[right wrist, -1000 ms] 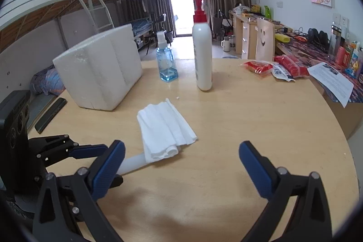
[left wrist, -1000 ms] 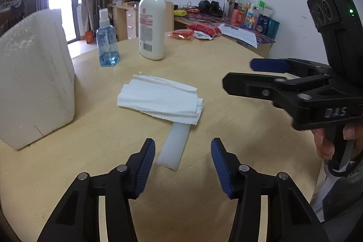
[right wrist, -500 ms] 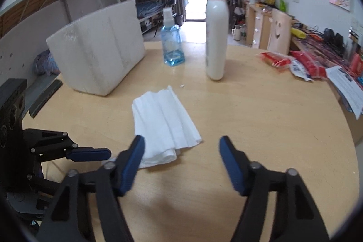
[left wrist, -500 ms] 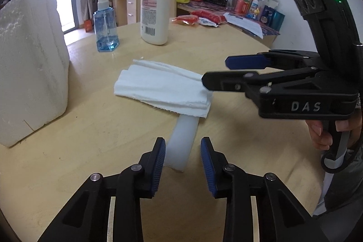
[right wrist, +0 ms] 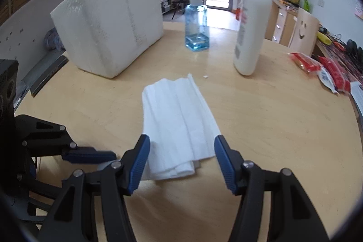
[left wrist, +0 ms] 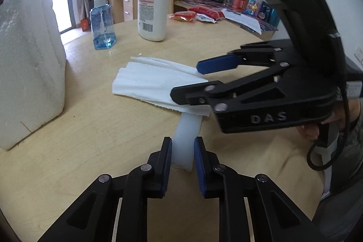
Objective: Organize soft objects
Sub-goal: 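Close the left tool on the white foam stick while the right tool grasps the white tissues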
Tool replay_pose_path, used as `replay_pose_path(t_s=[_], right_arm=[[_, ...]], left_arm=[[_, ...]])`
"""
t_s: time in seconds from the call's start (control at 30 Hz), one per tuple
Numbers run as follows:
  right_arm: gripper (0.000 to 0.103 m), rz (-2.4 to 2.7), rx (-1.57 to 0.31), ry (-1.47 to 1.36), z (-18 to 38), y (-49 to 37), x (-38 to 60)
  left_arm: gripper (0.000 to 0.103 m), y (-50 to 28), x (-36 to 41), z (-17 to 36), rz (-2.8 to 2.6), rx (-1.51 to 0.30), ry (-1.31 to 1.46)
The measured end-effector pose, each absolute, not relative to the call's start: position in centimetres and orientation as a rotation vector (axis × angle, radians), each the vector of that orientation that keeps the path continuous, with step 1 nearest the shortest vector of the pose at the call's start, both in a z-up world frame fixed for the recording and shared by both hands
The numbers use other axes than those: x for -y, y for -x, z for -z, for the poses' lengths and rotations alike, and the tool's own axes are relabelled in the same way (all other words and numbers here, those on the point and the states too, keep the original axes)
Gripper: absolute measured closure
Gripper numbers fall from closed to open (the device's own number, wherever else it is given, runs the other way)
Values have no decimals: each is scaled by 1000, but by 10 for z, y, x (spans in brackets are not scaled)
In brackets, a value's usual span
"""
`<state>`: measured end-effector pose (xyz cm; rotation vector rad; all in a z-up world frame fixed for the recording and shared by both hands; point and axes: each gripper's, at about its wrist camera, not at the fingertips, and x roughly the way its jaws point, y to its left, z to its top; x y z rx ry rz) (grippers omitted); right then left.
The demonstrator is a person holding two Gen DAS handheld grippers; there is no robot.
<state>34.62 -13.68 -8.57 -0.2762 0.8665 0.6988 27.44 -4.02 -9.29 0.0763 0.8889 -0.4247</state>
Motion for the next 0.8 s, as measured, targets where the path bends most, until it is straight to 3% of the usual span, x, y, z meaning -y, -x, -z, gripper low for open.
replay_pose_path(t_s=[0.27,0.33,0.5,0.57,0.6,0.63,0.8], right_arm=[[40,-710,-895,309,94,-353,129],[49,-707,-889,316,95,-353,126],[52,-698,-890,320,96,-355,128],[59,-692,-885,333,96,-355,128],[73,-688,-878,345,96,-354,127],[78,-696,-865,355,96,-351,126],[88,-707,-844,363,96,-348,125]], left_arm=[[84,-277,36,93,433,-891,-47],[84,-277,38,94,430,-888,-55],[84,-276,38,94,429,-886,-53],[84,-276,37,94,428,-885,-54],[84,-276,37,94,429,-884,-53],[84,-277,36,94,429,-884,-53],[84,-277,36,94,426,-884,-50]])
